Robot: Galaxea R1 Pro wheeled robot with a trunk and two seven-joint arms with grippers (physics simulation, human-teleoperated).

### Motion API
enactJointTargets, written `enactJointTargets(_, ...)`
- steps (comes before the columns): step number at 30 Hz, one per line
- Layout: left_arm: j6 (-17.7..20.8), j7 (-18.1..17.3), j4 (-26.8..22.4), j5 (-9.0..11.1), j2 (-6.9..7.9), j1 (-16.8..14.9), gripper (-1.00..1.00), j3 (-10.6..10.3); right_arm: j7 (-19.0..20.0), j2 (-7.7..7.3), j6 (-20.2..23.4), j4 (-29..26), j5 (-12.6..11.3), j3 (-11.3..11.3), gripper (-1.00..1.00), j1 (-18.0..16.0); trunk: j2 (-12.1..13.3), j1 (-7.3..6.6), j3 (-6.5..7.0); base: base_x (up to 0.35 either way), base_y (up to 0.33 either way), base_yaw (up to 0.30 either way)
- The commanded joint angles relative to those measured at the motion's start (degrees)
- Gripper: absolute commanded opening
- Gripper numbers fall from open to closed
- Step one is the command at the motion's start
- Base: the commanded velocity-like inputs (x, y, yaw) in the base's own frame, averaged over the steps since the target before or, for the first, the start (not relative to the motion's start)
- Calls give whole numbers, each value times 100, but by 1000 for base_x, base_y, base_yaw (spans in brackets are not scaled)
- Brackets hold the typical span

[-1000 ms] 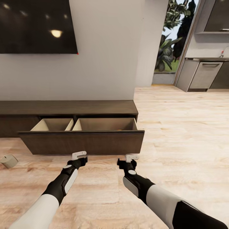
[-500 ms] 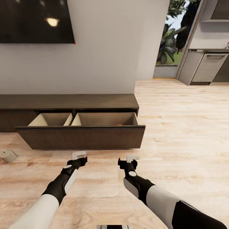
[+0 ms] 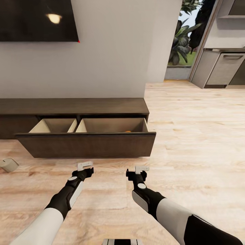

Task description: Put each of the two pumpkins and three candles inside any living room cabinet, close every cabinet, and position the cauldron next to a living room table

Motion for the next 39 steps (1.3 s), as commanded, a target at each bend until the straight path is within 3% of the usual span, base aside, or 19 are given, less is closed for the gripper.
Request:
enactJointTargets(1, 25, 49, -10, 47, 2, -1, 100, -27, -24, -1, -32, -1, -60, 49, 100, -6, -2, -1, -5, 131, 0, 0)
enactJointTargets(29, 28, 50, -10, 41, 7, -1, 100, -27, -24, 8, -32, -1, -60, 55, 100, -7, -2, -1, -5, 278, 0, 0)
enactJointTargets(39, 28, 44, -10, 49, 12, -1, 100, -27, -24, 1, -32, -1, -69, 54, 100, -7, -2, -1, -5, 52, 0, 0)
